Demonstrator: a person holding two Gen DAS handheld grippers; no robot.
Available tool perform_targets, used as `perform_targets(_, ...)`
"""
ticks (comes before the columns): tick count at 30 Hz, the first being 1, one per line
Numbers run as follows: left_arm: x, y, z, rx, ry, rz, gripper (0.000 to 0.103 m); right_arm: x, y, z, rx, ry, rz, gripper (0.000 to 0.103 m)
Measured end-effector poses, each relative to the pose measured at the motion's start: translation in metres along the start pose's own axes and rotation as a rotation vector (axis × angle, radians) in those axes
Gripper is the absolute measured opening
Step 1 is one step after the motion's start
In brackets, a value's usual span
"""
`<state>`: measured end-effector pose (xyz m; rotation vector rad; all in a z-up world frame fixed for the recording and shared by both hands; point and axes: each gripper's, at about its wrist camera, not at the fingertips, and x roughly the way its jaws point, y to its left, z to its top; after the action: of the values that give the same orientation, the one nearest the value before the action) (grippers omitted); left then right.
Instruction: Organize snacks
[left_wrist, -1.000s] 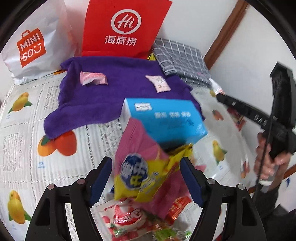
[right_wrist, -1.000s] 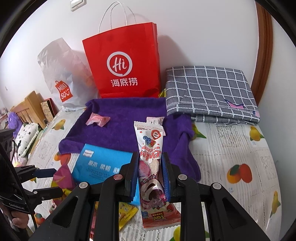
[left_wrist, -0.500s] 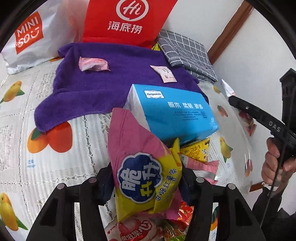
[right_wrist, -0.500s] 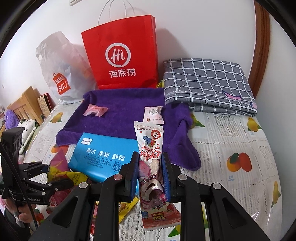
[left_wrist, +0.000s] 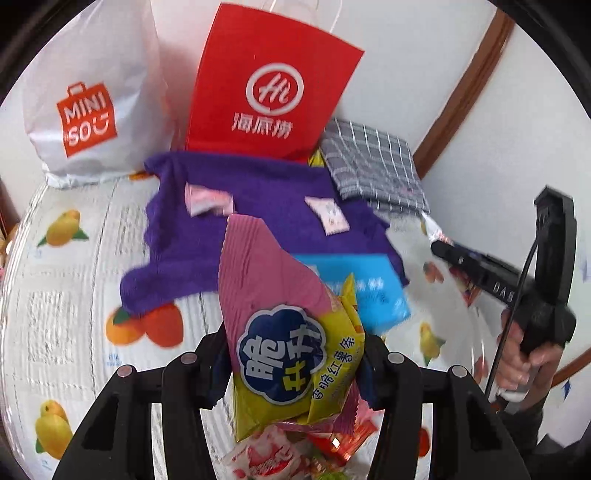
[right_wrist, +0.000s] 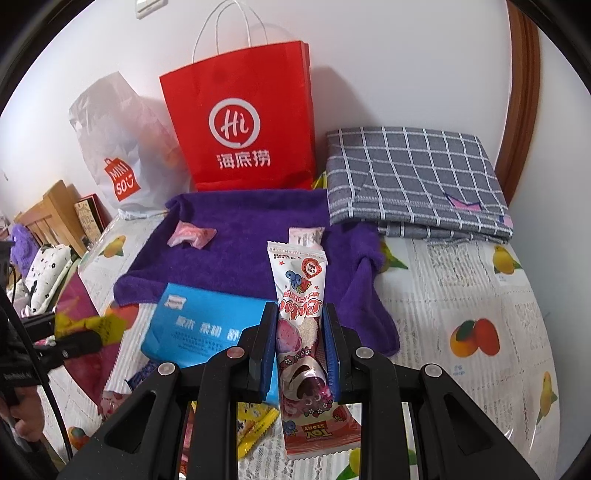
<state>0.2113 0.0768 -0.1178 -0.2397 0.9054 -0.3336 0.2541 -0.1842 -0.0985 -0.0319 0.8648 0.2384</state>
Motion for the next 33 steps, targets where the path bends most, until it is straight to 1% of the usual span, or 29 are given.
perform_targets(4,0.004,-0.005,0.028,-0.012,-0.014,0.020,0.052,0.001,-0.001,0.015,-0.001,-0.019,0.013,0.024)
perform_targets(7,0.009,-0.010,0.051,0.007,-0.043,0.083,0.052,0.004,-0.002,0.029,-0.010,-0.035,0.018,0.024)
perform_targets(8,0.009,-0.011,0.057,0.009,-0.048,0.091,0.052,0.006,-0.003,0.034,-0.013,-0.040,0.017,0.024)
perform_targets(14,0.022,-0.006,0.097,0.002,-0.068,0.121,0.052,0.025,-0.011,0.057,-0.024,-0.047,0.026,0.024)
perform_targets(17,0.034,0.001,0.111,-0.016,-0.066,0.124,0.052,0.040,-0.013,0.063,-0.021,-0.039,0.040,0.024)
perform_targets(23,0.062,0.021,0.125,-0.069,-0.039,0.147,0.052,0.077,-0.018,0.071,-0.006,0.008,0.073,0.024)
perform_targets(28,0.084,0.039,0.129,-0.117,-0.005,0.153,0.052,0.100,-0.013,0.078,-0.024,0.027,0.064,0.024)
perform_targets(33,0.106,0.055,0.123,-0.152,0.042,0.155,0.052,0.124,-0.020,0.070,0.005,0.069,0.072,0.024)
